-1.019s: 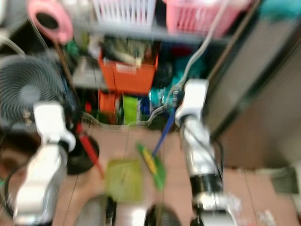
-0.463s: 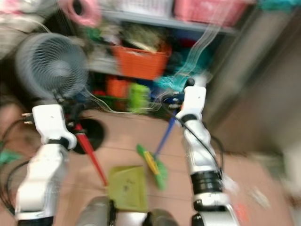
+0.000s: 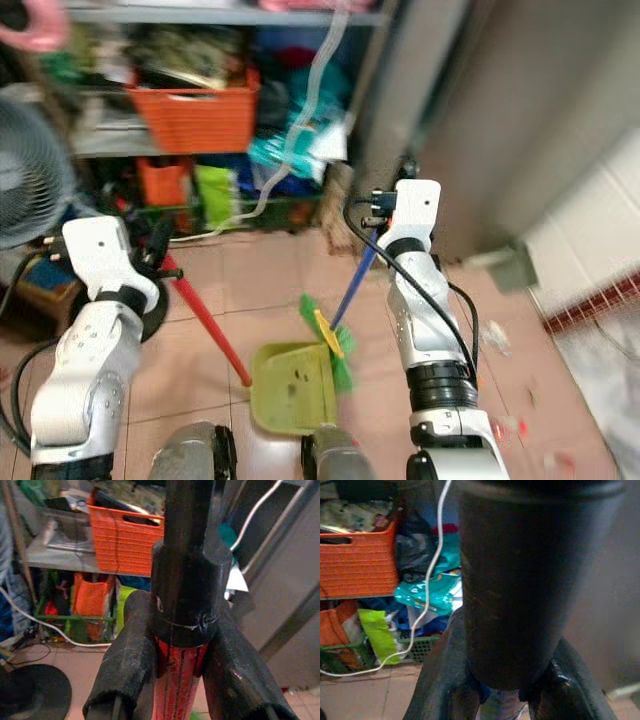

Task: Sweep floor

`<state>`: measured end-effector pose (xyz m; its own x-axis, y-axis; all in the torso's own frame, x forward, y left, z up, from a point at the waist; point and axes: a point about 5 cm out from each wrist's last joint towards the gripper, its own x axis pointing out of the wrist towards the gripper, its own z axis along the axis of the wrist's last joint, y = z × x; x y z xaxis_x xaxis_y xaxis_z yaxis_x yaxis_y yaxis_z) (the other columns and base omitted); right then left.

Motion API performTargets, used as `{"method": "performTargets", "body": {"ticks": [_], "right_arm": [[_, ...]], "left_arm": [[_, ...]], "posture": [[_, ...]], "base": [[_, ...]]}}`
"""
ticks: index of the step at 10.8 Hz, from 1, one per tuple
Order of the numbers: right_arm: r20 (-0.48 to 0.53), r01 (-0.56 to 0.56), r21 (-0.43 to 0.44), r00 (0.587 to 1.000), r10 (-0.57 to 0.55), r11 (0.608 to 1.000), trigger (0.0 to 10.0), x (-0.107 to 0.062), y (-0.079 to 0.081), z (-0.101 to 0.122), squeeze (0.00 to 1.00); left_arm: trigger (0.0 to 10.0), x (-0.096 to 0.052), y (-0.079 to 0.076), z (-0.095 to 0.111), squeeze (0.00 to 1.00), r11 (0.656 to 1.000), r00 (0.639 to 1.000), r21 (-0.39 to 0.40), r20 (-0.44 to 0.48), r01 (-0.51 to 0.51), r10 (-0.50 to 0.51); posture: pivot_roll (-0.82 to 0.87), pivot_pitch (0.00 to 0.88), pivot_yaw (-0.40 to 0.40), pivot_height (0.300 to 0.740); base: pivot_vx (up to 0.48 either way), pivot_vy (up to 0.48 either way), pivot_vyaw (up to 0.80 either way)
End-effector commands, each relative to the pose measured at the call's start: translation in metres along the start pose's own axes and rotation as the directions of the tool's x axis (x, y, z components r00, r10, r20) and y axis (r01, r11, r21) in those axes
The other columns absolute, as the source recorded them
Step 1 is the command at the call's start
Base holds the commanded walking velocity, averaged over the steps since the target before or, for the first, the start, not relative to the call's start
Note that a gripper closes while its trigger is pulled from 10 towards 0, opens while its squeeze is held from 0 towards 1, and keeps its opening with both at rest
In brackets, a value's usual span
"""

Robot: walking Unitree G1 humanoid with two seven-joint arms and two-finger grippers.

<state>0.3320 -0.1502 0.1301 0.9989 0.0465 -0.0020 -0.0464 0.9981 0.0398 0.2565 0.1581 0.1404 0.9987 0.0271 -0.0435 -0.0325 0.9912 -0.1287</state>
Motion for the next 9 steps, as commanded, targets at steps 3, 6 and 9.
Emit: {"method": "performTargets", "body": {"ticks": [3, 6, 9], "right_arm": [[0.02, 0.067, 0.01, 0.998, -0.067, 0.998, 10.0, 0.003, -0.01, 0.009, 0.0], [0.207, 0.201, -0.12, 0.963, -0.173, 0.972, 10.0, 0.022, -0.029, 0.062, 0.0], [0.174, 0.217, -0.149, 0.966, -0.19, 0.965, 10.0, 0.017, -0.033, 0.05, 0.0]], "left_arm": [[10.0, 0.002, -0.002, 0.009, 0.0, 1.0, 1.0, -0.013, 0.027, 0.0, 0.0], [10.0, 0.004, -0.007, 0.014, 0.0, 0.996, 0.997, 0.065, 0.034, 0.064, -0.067], [10.0, 0.002, -0.002, 0.019, 0.0, 0.995, 0.997, 0.081, 0.05, 0.051, -0.055]], "posture": [[0.03, 0.118, -0.065, 0.74], [0.03, 0.124, -0.061, 0.74], [0.04, 0.131, -0.044, 0.74]], "base": [[0.0, 0.0, -0.8], [0.0, 0.0, -0.8], [0.0, 0.0, -0.8]]}}
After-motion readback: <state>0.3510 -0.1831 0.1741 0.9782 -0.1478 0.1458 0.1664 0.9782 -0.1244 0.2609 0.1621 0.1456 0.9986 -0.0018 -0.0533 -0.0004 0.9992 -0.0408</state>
